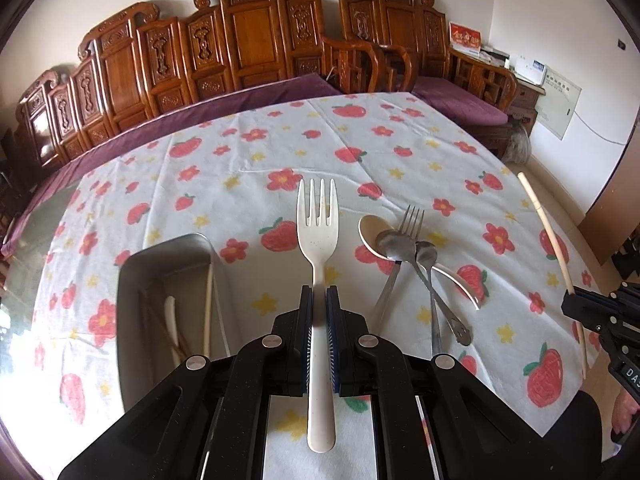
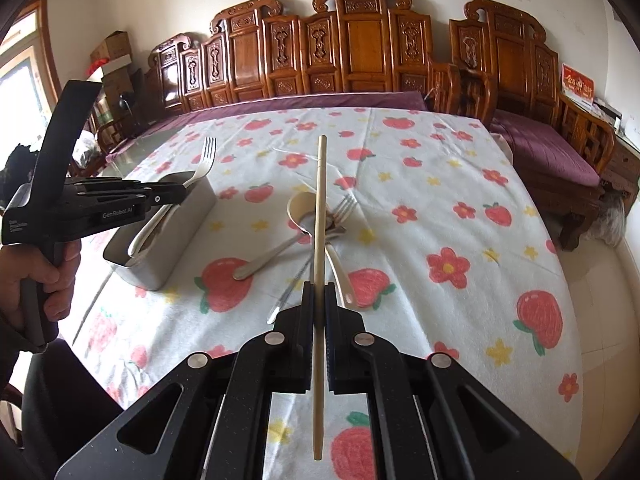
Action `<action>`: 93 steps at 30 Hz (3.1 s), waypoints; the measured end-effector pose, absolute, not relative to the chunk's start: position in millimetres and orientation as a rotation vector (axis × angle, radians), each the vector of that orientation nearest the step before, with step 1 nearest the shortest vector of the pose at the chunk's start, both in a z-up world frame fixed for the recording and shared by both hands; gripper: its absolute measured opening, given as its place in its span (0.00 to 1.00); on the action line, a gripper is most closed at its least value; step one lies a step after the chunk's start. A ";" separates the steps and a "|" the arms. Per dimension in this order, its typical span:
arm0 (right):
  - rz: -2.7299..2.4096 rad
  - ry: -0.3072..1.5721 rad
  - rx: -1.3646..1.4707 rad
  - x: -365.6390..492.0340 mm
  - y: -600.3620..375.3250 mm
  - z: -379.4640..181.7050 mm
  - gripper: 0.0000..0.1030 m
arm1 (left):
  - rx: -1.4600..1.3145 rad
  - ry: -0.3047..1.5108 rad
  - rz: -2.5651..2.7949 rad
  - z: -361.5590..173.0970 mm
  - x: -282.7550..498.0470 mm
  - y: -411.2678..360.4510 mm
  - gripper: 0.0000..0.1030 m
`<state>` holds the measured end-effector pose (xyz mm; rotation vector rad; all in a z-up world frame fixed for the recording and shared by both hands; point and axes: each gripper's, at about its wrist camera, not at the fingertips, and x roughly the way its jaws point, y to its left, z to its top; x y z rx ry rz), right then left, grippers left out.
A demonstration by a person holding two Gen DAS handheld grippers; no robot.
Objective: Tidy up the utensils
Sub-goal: 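Carry the white fork into the metal tray and open the left tool, then carry the wooden chopstick into the metal tray and open the right tool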
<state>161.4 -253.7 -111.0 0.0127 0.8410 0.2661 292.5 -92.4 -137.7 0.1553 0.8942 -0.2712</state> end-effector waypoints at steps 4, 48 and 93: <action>0.277 0.834 0.000 160.4 -244.1 -104.5 0.06 | 0.153 0.881 -0.263 -129.3 287.4 -82.1 0.06; 0.407 0.902 -0.062 196.4 -135.4 -131.2 0.06 | 0.061 0.866 -0.109 -172.5 293.1 38.9 0.36; 0.508 1.020 -0.052 301.3 19.5 -159.5 0.06 | -0.078 0.757 0.030 -144.1 276.4 155.9 0.85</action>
